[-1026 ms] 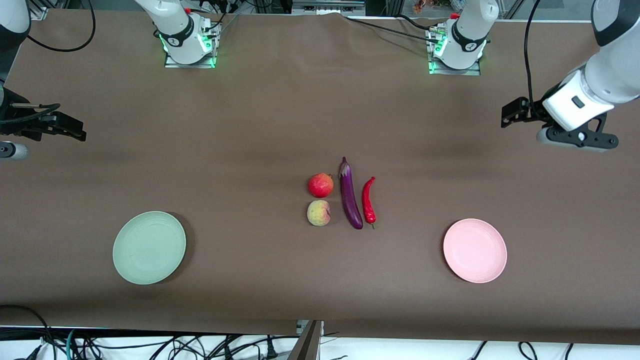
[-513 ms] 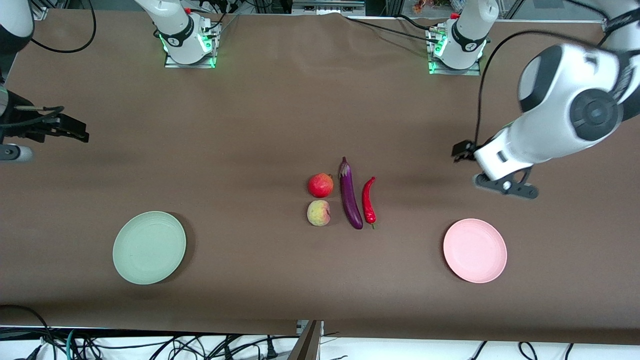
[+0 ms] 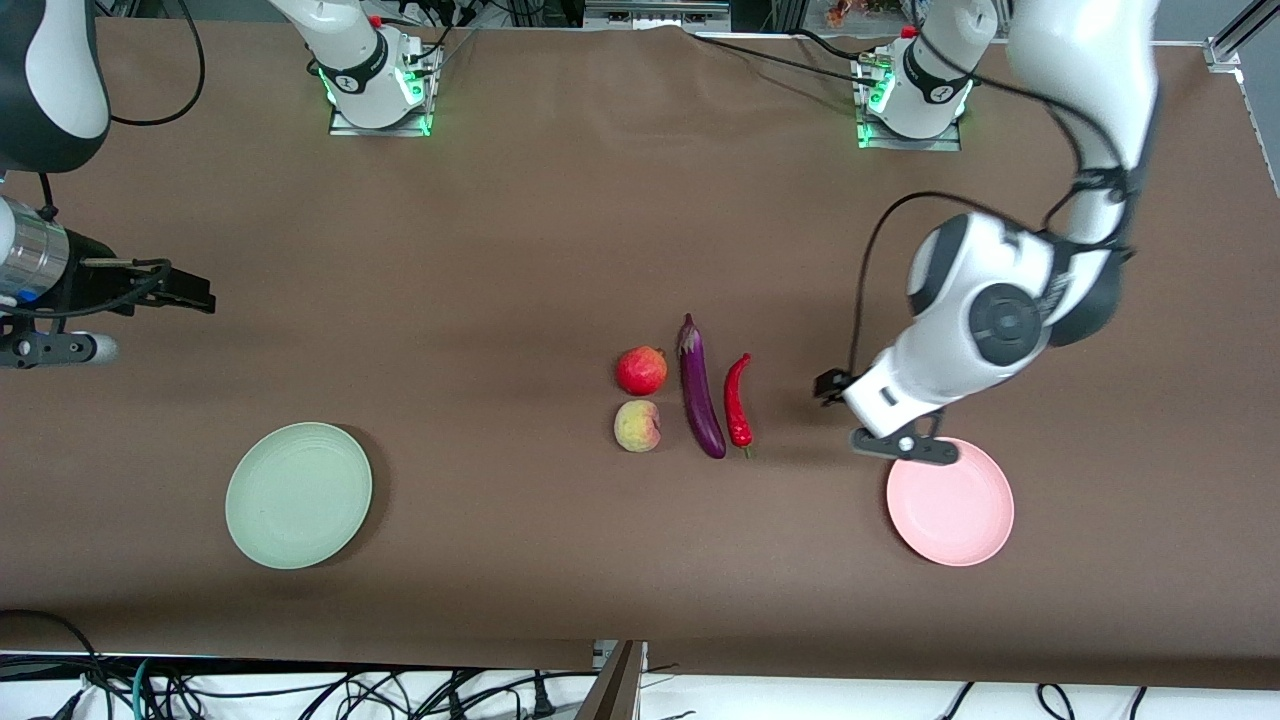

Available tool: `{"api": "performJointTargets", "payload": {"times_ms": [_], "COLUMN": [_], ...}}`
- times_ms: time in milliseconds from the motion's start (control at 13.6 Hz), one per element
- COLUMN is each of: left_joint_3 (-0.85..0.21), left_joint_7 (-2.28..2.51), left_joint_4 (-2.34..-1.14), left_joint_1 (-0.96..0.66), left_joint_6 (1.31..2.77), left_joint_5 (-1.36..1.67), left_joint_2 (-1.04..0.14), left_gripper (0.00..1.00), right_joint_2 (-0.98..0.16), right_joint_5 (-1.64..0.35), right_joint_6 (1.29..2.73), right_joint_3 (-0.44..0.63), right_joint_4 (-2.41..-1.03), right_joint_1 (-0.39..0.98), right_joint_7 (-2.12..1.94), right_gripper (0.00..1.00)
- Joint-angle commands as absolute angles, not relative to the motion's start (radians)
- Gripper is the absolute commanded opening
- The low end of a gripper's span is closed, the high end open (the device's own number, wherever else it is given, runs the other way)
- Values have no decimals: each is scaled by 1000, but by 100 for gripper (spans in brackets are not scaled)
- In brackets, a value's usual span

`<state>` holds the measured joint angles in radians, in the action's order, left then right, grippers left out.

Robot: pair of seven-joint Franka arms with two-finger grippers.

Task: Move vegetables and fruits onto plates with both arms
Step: 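Reach the left gripper to the chili while the right gripper reaches the apple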

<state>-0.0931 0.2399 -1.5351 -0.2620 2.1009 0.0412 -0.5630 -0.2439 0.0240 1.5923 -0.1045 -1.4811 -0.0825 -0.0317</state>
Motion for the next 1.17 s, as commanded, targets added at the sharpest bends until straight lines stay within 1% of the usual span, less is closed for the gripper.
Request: {"api": "performJointTargets", "payload": {"times_ms": [0,73,147,293,366,440,513,586,733,1026,1099], "left_joint_3": [-80,-80,-83,-83,-83,-83,-83,-83,-83,-83,-83], "left_joint_7": [374,380,385,387,387,385,385,385,385,387,385], "left_joint_4": [-1483,-1491,-1499,-1496,-1506,-1519,-1522,-1522,-1522,-1535,-1546], "left_joint_1": [-330,-334,-339,-373,-385,-388,-388,-399,-414,-431,-426], "left_joint_6": [2178,2222,2236,2256,2284,2299,2309,2309,2318,2411,2411], "left_joint_5": [43,43,48,52,52,52,54,54,55,57,57], "left_joint_2": [-633,-656,-681,-715,-724,-735,-742,-744,-768,-821,-821], "left_gripper": [100,99,88,85,80,76,76,75,74,72,58], "right_joint_2": [-287,-305,-319,-350,-373,-399,-423,-448,-485,-561,-575], "right_joint_5": [15,14,11,11,-6,-67,-127,-146,-150,-147,-143], "right_joint_6": [1621,1626,1649,1695,1719,1751,1776,1790,1863,2005,2037], "right_joint_3": [-103,-103,-103,-103,-103,-103,-103,-103,-103,-103,-103], "right_joint_4": [-1480,-1480,-1480,-1480,-1480,-1480,-1480,-1480,-1480,-1480,-1480], "right_joint_1": [-34,-19,3,60,77,87,89,104,175,316,351], "right_joint_7": [-44,-37,-26,-25,-25,-9,52,116,173,339,372], "right_gripper": [100,100,100,100,100,100,100,100,100,100,100]}}
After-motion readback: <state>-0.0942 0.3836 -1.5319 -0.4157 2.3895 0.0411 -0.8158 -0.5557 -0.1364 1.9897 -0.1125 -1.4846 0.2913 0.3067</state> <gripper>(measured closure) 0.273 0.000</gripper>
